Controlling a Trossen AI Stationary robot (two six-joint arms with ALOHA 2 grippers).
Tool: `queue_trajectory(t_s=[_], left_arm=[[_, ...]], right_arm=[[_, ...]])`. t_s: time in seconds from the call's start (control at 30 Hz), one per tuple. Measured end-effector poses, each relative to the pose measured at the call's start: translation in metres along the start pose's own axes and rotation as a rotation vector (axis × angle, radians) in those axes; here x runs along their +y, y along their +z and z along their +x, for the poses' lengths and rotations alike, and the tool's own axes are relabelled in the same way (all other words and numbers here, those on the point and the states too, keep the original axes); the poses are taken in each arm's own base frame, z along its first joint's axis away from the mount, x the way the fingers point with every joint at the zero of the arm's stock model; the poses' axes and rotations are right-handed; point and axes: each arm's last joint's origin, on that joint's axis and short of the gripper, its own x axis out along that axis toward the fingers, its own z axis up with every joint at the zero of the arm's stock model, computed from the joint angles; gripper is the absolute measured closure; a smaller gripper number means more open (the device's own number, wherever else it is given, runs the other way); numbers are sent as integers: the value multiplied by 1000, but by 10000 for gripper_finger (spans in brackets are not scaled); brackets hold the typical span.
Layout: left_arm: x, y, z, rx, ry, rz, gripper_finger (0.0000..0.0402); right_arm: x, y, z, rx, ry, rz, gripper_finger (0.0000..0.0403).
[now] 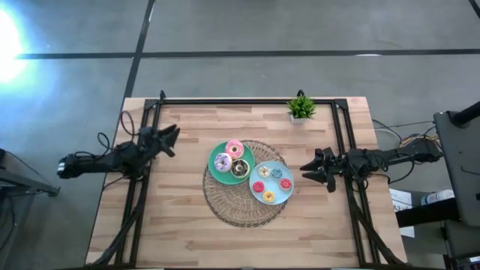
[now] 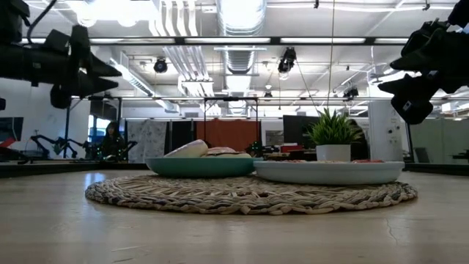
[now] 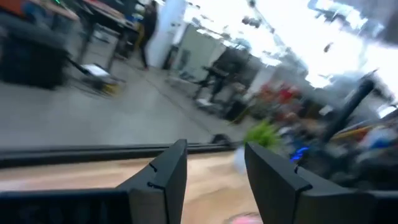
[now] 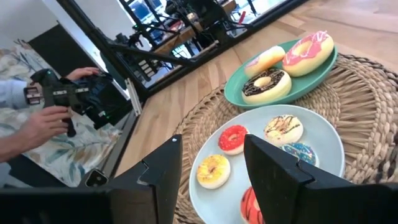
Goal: Pick & Place donuts
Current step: Return to Home Position
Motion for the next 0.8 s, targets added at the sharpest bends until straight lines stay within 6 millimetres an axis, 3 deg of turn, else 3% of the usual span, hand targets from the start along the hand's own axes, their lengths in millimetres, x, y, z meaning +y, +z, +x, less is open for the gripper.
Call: queue_trajectory(t_s=[0.1, 0.4, 0.8], left_arm=[[-3, 4, 0, -21, -45, -131, 266], [-13, -3, -3, 207, -428, -202, 266], [-14, -8, -5, 315, -514, -237, 266]], right_arm=[[0, 0, 0, 0, 1, 0, 239], [0, 0, 0, 0, 0, 0, 239], [0, 0, 0, 0, 1, 0, 239]])
